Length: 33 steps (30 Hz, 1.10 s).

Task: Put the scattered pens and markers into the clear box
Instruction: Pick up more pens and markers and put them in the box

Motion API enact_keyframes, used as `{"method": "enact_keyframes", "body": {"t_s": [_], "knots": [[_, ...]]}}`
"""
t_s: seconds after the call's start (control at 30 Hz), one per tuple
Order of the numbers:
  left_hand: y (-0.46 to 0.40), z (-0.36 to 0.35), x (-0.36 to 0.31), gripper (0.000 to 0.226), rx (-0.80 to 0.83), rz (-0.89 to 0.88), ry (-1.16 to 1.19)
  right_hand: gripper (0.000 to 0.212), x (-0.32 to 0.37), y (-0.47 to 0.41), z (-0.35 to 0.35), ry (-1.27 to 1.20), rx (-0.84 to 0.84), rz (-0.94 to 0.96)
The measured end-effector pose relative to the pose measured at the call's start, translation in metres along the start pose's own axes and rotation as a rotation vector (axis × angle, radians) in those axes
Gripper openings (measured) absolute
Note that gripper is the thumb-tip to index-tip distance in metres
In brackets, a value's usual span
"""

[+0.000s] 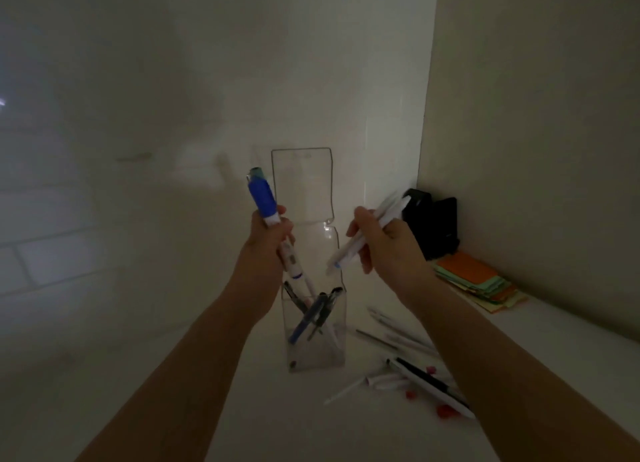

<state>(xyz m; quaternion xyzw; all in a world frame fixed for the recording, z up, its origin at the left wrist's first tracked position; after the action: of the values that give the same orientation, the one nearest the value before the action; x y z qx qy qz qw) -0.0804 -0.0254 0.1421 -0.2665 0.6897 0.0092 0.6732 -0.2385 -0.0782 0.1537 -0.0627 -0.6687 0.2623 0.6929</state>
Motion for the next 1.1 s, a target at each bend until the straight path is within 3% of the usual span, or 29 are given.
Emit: {"method": "enact_keyframes", "body": {"t_s": [0.2, 0.33, 0.43, 0.6, 0.73, 0.87, 0.97, 1.07, 1.1], "knots": [[-0.006, -0.017, 0.028, 0.027, 0.177, 0.044, -0.219, 0.035, -0.03, -0.011, -0.033, 0.296, 0.132, -0.07], [-0.005, -0.017, 0.041, 0.065, 0.204, 0.019, -0.394, 0.036, -0.062, -0.009, -0.041, 0.441, 0.236, -0.242], [-0.005, -0.017, 0.036, 0.084, 0.217, -0.029, -0.312, 0.029, -0.06, -0.011, -0.033, 0.536, 0.185, -0.135], [0.001, -0.013, 0.029, 0.065, 0.192, -0.149, -0.299, 0.017, -0.041, -0.009, -0.027, 0.51, 0.12, 0.026], [0.005, -0.012, 0.035, 0.028, 0.151, -0.228, -0.709, 0.015, -0.048, 0.002, -0.023, 0.56, 0.133, 0.037], [0.015, -0.024, 0.053, 0.034, 0.248, -0.303, -1.128, 0.011, -0.064, 0.017, 0.008, 0.486, 0.06, -0.031], [0.026, -0.022, 0.042, 0.038, 0.174, -0.456, -1.055, 0.009, -0.077, 0.034, 0.041, 0.474, 0.037, -0.08], [0.053, -0.016, 0.028, 0.028, 0.044, -0.65, -0.964, 0.014, -0.095, 0.055, 0.072, 0.556, 0.059, -0.155], [0.064, -0.021, 0.033, 0.024, 0.069, -0.656, -0.953, 0.008, -0.104, 0.065, 0.078, 0.618, 0.099, -0.206]]}}
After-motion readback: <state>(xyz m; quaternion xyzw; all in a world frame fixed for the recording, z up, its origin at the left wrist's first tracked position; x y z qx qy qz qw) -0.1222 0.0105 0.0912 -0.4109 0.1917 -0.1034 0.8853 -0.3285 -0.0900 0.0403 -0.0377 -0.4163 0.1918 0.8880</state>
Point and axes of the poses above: each hand's wrist, its own y-axis away from the middle knuckle, its own z-axis out of the back of the hand, x = y × z, the point moved 7 cm from there along -y, towards the middle knuckle, and after that the axes turned 5 degrees about -y, right-handed, at the moved point
